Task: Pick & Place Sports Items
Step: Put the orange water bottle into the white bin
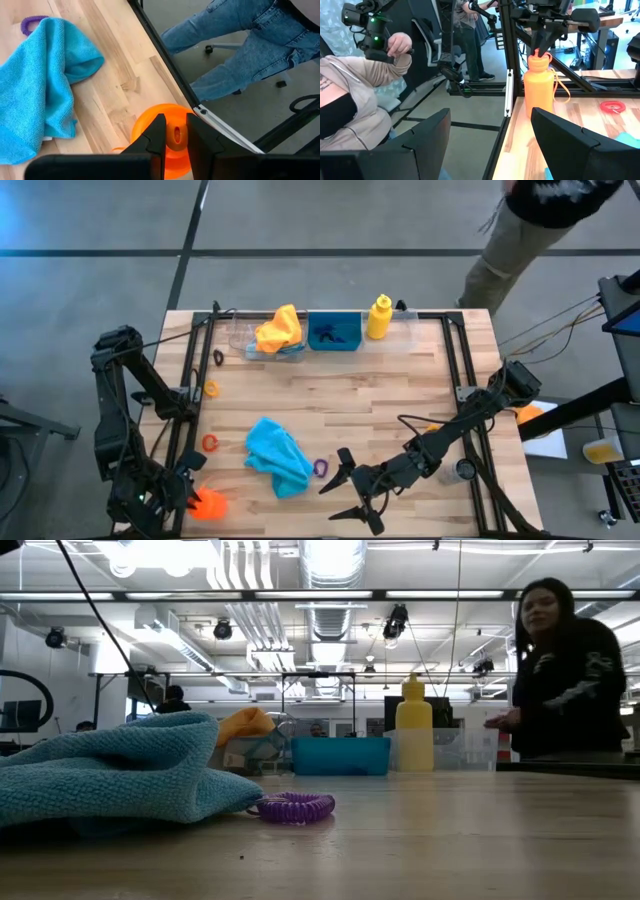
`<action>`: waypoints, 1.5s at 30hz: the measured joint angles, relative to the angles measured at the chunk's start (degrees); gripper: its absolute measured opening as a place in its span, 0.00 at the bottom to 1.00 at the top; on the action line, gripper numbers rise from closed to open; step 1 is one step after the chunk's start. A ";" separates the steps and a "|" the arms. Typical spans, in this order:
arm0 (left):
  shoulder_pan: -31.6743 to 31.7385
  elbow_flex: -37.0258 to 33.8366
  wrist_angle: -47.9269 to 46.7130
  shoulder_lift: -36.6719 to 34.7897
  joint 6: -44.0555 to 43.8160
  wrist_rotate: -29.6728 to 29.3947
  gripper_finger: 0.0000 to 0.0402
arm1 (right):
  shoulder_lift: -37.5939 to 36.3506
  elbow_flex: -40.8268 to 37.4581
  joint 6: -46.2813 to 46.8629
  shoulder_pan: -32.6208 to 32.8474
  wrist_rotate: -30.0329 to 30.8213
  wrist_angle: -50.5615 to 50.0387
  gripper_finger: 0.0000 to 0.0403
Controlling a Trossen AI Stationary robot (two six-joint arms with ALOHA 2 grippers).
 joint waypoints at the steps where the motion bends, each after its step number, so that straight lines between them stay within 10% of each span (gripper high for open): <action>1: 0.00 0.15 -0.15 0.04 0.00 -0.04 0.12 | 0.00 0.00 -0.02 0.00 0.00 -0.26 0.69; 19: 6.79 3.31 -1.01 0.38 5.42 -4.66 0.12 | 0.00 0.00 -9.12 -0.17 0.62 -1.55 0.69; 30: 23.33 11.67 2.55 7.69 17.81 -8.57 0.12 | 0.00 0.00 -16.27 -0.74 22.74 -2.82 0.69; 45: 32.58 23.17 4.16 17.94 19.85 -4.50 0.12 | -2.26 0.00 -16.78 -0.72 23.92 -2.55 0.69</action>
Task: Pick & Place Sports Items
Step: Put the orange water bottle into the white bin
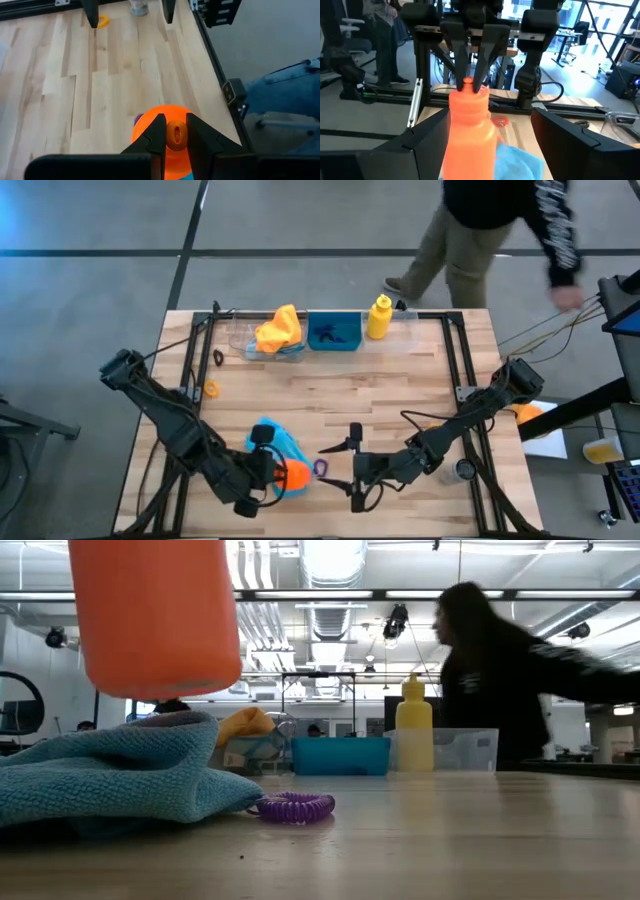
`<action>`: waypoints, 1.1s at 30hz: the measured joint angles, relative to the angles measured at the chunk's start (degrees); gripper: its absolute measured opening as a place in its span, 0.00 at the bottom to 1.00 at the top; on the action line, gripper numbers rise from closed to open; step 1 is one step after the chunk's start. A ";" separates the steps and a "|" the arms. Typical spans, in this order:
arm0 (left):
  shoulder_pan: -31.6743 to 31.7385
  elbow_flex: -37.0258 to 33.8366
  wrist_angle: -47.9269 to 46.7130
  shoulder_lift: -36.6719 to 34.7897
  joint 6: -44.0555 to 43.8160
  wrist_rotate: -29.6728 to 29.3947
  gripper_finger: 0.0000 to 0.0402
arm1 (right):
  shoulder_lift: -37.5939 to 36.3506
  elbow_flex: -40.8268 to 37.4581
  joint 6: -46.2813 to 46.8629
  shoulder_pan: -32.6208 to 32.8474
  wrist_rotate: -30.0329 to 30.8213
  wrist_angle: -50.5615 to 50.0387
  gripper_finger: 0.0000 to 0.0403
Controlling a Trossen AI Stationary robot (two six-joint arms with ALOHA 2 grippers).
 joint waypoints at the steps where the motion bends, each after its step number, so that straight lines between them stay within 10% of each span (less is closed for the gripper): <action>1: 0.25 0.29 0.01 0.18 -0.04 0.07 0.12 | -0.52 0.00 -0.38 0.07 -0.01 -0.90 0.69; 14: 2.69 0.75 2.48 0.51 -0.81 0.04 0.12 | -4.34 0.02 4.82 0.46 -0.33 -16.09 0.97; 33: 10.76 0.18 6.65 0.62 4.94 0.02 0.12 | -3.80 0.02 6.59 -2.66 -0.06 -13.93 0.76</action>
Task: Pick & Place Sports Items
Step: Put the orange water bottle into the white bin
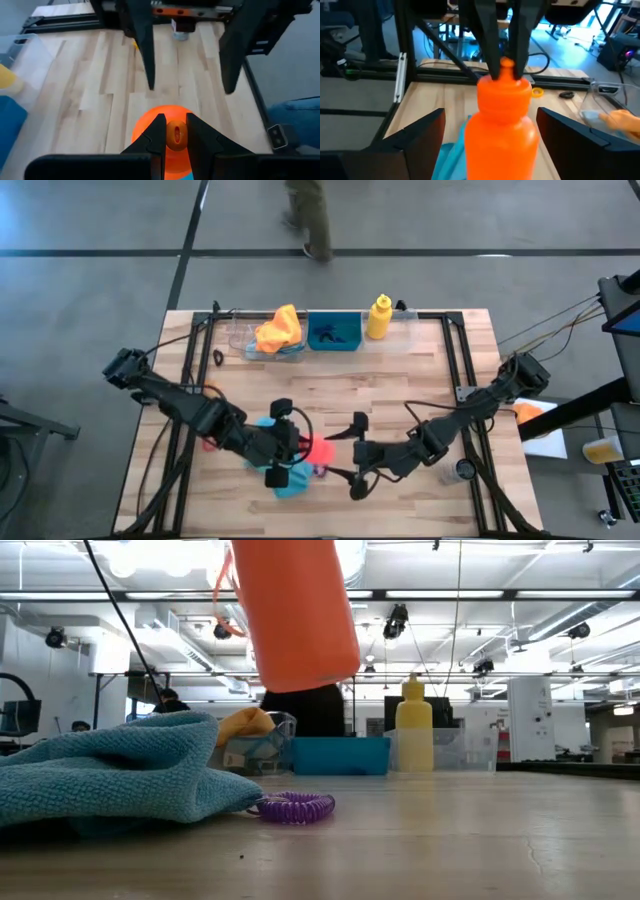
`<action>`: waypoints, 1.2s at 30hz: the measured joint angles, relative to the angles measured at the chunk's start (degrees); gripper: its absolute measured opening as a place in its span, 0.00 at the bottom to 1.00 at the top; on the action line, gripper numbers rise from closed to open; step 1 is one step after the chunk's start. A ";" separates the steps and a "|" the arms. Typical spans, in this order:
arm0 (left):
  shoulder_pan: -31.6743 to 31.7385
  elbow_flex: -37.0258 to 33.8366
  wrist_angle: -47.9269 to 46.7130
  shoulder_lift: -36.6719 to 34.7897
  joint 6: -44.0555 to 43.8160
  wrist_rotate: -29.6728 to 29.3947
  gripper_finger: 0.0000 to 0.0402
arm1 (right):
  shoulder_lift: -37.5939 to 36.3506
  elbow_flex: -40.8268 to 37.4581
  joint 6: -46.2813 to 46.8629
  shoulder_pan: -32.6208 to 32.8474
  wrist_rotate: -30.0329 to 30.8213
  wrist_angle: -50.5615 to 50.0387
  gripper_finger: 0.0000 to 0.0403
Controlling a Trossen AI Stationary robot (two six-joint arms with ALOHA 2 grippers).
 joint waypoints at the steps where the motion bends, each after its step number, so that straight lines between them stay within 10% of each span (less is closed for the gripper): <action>1: 0.19 -0.02 0.06 0.00 0.52 0.00 0.12 | 0.10 0.00 -0.06 -0.36 -0.02 -0.08 0.75; 28: 4.42 -0.07 4.03 0.02 5.79 0.63 0.12 | 0.54 0.00 -4.85 -8.93 -12.12 1.57 0.71; 36: 4.55 -0.07 4.07 0.02 6.30 0.68 0.12 | 0.54 0.00 -5.47 -9.17 -12.13 1.21 0.51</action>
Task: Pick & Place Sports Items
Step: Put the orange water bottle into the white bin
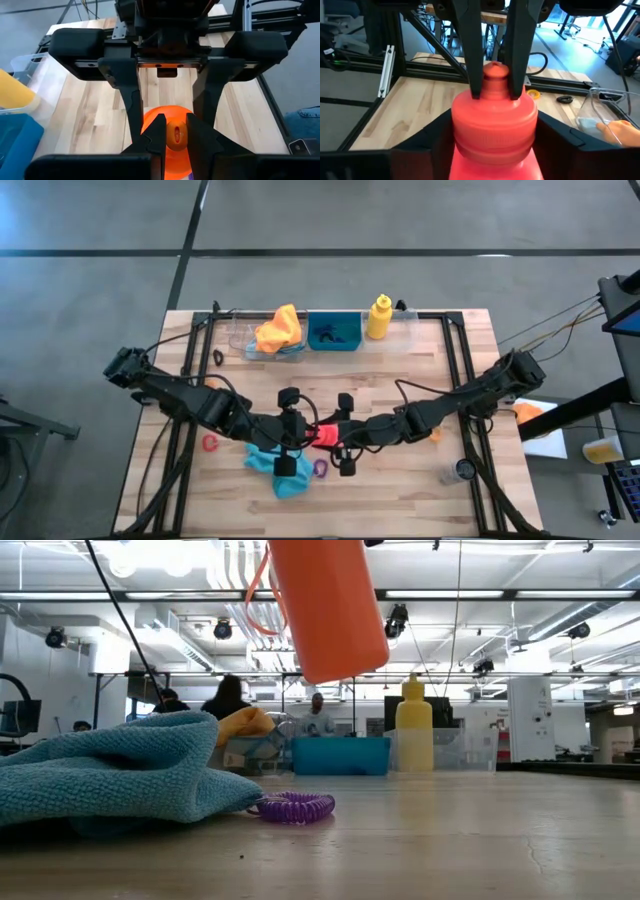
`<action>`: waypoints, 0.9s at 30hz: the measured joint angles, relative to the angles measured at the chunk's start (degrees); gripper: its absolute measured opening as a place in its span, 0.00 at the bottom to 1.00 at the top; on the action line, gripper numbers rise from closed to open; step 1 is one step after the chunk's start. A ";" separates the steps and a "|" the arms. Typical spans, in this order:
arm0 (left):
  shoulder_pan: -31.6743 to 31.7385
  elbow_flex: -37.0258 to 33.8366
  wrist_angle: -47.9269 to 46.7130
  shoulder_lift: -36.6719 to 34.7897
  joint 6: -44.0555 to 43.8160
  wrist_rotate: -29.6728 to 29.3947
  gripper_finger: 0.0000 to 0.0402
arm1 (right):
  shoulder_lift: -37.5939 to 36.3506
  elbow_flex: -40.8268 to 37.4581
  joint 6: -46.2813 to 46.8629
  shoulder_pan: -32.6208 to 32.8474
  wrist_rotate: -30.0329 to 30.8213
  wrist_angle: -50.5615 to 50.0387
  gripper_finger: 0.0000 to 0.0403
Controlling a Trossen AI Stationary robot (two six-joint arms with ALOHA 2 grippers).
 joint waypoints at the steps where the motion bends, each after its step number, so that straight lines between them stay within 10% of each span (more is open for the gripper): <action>1: 0.00 0.00 0.03 0.00 0.02 0.00 0.12 | 0.00 0.00 -0.17 0.00 0.00 -0.06 0.50; 11: 0.02 0.00 0.10 0.00 0.12 0.26 0.14 | 0.00 0.00 -0.41 -0.04 -0.02 -0.61 0.50; 27: 0.02 0.08 2.25 -0.31 -0.82 0.41 0.81 | -2.78 -0.02 5.23 0.05 3.26 -14.52 0.50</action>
